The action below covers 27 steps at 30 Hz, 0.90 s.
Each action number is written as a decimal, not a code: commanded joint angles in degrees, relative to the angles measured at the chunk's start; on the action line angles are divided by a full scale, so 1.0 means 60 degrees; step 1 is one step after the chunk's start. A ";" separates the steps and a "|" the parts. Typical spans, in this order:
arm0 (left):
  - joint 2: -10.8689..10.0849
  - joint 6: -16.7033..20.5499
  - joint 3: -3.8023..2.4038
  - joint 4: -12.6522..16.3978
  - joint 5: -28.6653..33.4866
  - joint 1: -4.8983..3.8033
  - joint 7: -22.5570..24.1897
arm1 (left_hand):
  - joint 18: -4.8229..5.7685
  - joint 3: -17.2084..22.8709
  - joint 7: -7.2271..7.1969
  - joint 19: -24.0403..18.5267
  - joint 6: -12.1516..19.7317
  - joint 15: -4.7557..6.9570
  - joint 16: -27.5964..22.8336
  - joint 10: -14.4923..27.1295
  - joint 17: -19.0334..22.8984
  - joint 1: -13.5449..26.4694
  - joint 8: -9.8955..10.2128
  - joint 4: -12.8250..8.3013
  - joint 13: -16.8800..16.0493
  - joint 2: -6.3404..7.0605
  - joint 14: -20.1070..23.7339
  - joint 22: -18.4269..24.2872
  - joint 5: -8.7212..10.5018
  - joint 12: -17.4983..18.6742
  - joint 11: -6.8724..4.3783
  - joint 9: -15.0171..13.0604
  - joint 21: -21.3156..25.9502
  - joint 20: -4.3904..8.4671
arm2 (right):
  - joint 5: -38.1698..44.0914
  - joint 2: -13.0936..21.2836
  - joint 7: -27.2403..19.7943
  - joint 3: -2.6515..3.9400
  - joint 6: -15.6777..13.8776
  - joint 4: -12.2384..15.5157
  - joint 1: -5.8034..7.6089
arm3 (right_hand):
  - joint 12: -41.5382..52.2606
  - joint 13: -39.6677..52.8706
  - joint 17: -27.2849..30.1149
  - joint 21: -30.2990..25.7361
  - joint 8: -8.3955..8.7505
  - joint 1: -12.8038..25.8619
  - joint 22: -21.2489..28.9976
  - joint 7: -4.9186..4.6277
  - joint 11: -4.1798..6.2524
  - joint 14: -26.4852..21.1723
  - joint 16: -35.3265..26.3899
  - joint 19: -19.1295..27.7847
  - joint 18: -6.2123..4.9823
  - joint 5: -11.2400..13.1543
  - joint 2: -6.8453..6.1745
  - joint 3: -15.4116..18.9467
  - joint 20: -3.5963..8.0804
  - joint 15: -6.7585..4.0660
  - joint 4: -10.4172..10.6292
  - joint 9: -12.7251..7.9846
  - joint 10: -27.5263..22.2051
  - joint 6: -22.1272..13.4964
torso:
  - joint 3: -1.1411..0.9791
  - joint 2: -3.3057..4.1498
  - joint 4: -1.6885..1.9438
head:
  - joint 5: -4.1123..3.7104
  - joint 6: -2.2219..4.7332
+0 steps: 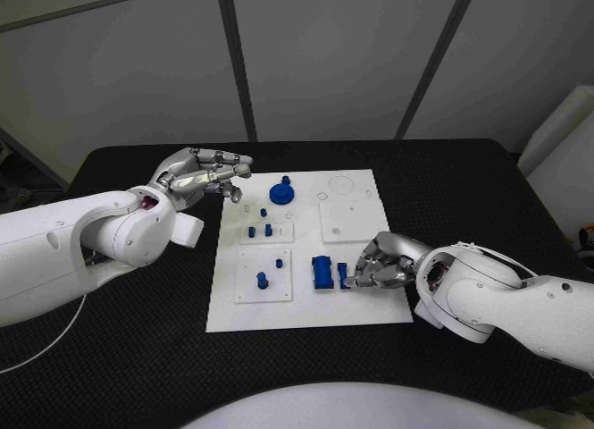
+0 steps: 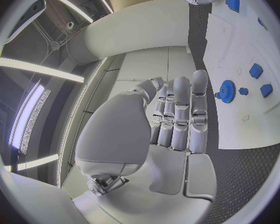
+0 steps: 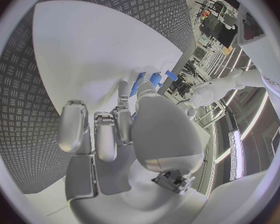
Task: Assemble the parts on the task board
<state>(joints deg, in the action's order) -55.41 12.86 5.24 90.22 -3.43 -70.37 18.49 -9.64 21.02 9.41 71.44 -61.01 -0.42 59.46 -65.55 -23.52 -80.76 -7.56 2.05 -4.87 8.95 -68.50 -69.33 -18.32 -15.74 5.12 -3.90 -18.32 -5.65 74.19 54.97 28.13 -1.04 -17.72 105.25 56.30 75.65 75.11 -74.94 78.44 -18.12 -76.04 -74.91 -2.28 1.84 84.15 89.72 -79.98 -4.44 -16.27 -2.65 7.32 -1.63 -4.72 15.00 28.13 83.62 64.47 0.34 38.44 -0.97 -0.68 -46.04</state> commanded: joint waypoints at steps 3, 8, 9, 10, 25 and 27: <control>0.0002 -0.0119 -0.0006 0.0025 0.0018 -0.0009 0.0008 | -0.0120 -0.0038 0.0002 0.0006 0.0086 -0.0011 -0.0023 0.0090 0.0008 0.0002 -0.0017 -0.0039 -0.0013 -0.0059 0.0049 0.0016 0.0022 -0.0033 0.0002 0.0011 0.0049 -0.0050 | 0.0125 -0.0081 0.0064 0.0000 0.0074 0.0000 0.0008 | 0.0023 0.0845 -0.2510 -0.0036 -0.0053 -0.0184 -0.0101 0.0051 0.0019 0.0976 0.0046 0.0024 0.0113 -0.0002 -0.0023 0.0029 0.0012 -0.0064 -0.0086 0.0018 0.0098 0.0003 | -0.0003 -0.0004 -0.0015 | 0.0000 -0.0011; 0.0006 -0.0119 -0.0006 0.0019 0.0018 -0.0009 0.0013 | -0.0120 -0.0038 0.0002 0.0006 0.0086 -0.0011 -0.0023 0.0090 0.0008 0.0002 -0.0017 -0.0039 -0.0013 -0.0059 0.0049 0.0016 0.0022 -0.0033 0.0002 0.0011 0.0049 -0.0050 | 0.0213 -0.0075 0.0088 0.0000 -0.0033 0.0030 0.0007 | 0.0020 0.0850 -0.2510 -0.0039 -0.0055 -0.0280 -0.0103 0.0051 0.0020 0.0976 0.0046 0.0024 0.0114 -0.0252 -0.0037 0.0101 0.0019 -0.0067 -0.0115 0.0018 0.0096 0.0005 | 0.0002 -0.0021 -0.0008 | -0.0021 0.0003; 0.0008 -0.0119 -0.0006 0.0017 0.0018 -0.0009 0.0016 | -0.0120 -0.0038 0.0002 0.0006 0.0086 -0.0011 -0.0023 0.0090 0.0008 0.0002 -0.0017 -0.0039 -0.0013 -0.0059 0.0049 0.0016 0.0022 -0.0033 0.0002 0.0011 0.0049 -0.0050 | 0.0225 -0.0062 0.0079 0.0000 -0.0073 0.0042 0.0007 | 0.0026 0.0855 -0.2510 -0.0041 -0.0054 -0.0295 -0.0102 0.0052 0.0021 0.0976 0.0046 0.0025 0.0113 -0.0331 -0.0032 0.0119 0.0020 -0.0068 -0.0114 0.0018 0.0098 0.0005 | 0.0003 -0.0024 -0.0009 | -0.0022 0.0004; 0.0012 -0.0118 -0.0006 0.0015 0.0018 -0.0009 0.0020 | -0.0120 -0.0038 0.0002 0.0006 0.0086 -0.0011 -0.0023 0.0090 0.0008 0.0002 -0.0017 -0.0039 -0.0013 -0.0059 0.0049 0.0016 0.0022 -0.0033 0.0002 0.0011 0.0049 -0.0050 | 0.0235 -0.0046 0.0065 0.0000 -0.0121 0.0058 0.0007 | 0.0028 0.0858 -0.2510 -0.0043 -0.0054 -0.0301 -0.0100 0.0052 0.0022 0.0976 0.0046 0.0026 0.0113 -0.0391 -0.0031 0.0137 0.0021 -0.0069 -0.0108 0.0017 0.0099 0.0006 | 0.0002 -0.0027 -0.0009 | -0.0027 0.0009; 0.0112 -0.0055 -0.0005 -0.0106 0.0036 0.0005 0.0108 | -0.0119 -0.0047 0.0004 0.0007 0.0090 -0.0014 -0.0021 0.0097 0.0011 0.0013 -0.0017 -0.0036 -0.0013 -0.0055 0.0051 0.0020 0.0025 -0.0040 0.0006 0.0010 0.0053 -0.0052 | -0.1090 0.0376 -0.1858 0.0010 -0.1410 0.0294 0.0024 | -0.0589 0.0474 -0.2170 -0.0532 0.0125 -0.0302 0.0448 -0.0071 -0.0068 0.0896 -0.0118 0.0436 -0.0022 -0.1091 0.0031 0.0387 -0.0010 -0.0012 0.0089 -0.0069 -0.0209 -0.0287 | 0.0038 -0.0154 -0.0002 | -0.0064 0.0111; 0.0127 -0.0001 -0.0005 -0.0136 0.0062 0.0006 0.0135 | -0.0117 -0.0061 0.0004 0.0002 0.0094 -0.0018 -0.0024 0.0102 0.0016 0.0029 -0.0018 -0.0032 -0.0014 -0.0043 0.0061 0.0024 0.0029 -0.0046 0.0008 0.0010 0.0060 -0.0055 | -0.1775 0.0410 -0.2600 0.0012 -0.1513 0.0179 0.0058 | -0.0750 0.0376 -0.2151 -0.0612 0.0291 -0.0372 0.0530 -0.0185 -0.0156 0.0891 -0.0130 0.0500 -0.0037 -0.1089 0.0075 0.0395 -0.0050 0.0051 0.0099 -0.0145 -0.0310 -0.0539 | 0.0046 -0.0163 -0.0003 | -0.0076 0.0145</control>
<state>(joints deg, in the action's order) -54.74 12.86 5.25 89.48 -3.40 -70.30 18.53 -9.64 20.85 9.41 71.44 -61.01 -0.42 59.46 -65.32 -23.51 -80.75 -7.56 1.89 -4.86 8.95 -68.50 -69.25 -18.32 -15.74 5.36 -3.90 -18.32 -5.65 70.79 57.36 21.53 -1.00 -23.08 106.60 56.45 71.73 75.33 -74.92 74.95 -16.68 -77.55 -71.91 -3.19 0.97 84.14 89.06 -77.24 -4.44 -22.63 -2.68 9.40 -1.88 -4.71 15.50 27.41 82.11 61.69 0.52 37.67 -1.04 -1.08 -45.34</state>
